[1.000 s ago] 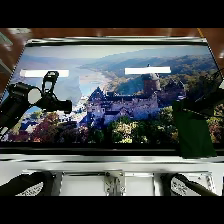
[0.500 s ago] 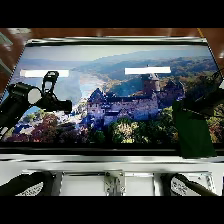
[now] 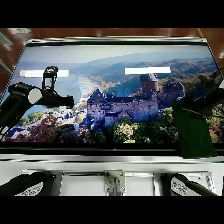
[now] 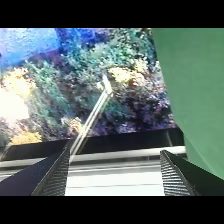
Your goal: Fold the shirts.
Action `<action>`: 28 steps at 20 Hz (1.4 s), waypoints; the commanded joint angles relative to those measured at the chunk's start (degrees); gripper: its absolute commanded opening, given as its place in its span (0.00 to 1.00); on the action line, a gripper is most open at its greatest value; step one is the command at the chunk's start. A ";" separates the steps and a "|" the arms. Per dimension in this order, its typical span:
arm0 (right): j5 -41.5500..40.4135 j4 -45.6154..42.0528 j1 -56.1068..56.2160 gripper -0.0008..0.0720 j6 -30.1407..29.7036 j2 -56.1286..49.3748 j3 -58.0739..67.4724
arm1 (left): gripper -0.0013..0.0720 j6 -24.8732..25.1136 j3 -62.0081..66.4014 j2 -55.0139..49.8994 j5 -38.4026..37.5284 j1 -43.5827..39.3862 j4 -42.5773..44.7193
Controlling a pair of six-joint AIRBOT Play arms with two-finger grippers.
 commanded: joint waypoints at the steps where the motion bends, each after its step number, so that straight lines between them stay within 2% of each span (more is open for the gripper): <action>1: -1.92 0.81 -0.02 0.96 -0.17 -0.04 -0.02 | 1.00 -0.59 0.61 -2.08 5.09 1.36 0.04; 5: -4.57 0.85 -0.02 0.96 0.48 -0.04 -0.02 | 1.00 -1.07 11.61 -11.72 2.64 11.47 0.04; 10: -4.33 0.85 -0.02 0.96 0.59 -0.04 -0.02 | 1.00 -2.03 27.12 -28.72 -11.06 23.67 -4.59; 13: -4.87 0.85 -0.02 0.96 0.72 -0.04 -0.02 | 1.00 -0.46 28.85 -34.77 -13.57 26.34 -7.85; 19: -5.09 0.94 -0.02 0.96 0.79 -0.04 -0.02 | 1.00 0.68 28.92 -41.03 -11.87 26.01 -9.88; 20: -4.85 1.31 -0.02 0.96 0.79 -0.02 -0.02 | 0.97 0.33 28.92 -41.31 -11.54 26.01 -9.86; 22: -4.17 2.01 -0.02 0.96 0.79 -0.02 -0.02 | 0.08 0.33 29.05 -41.07 -11.41 26.12 -10.03; 24: -3.04 2.38 -0.02 0.96 0.76 -0.04 -0.02 | 0.07 0.50 29.79 -39.32 -12.02 25.97 -10.54; 28: -2.60 2.34 -0.02 0.96 -1.03 -0.02 -0.02 | 0.06 7.61 32.22 -28.11 -11.87 23.67 -11.78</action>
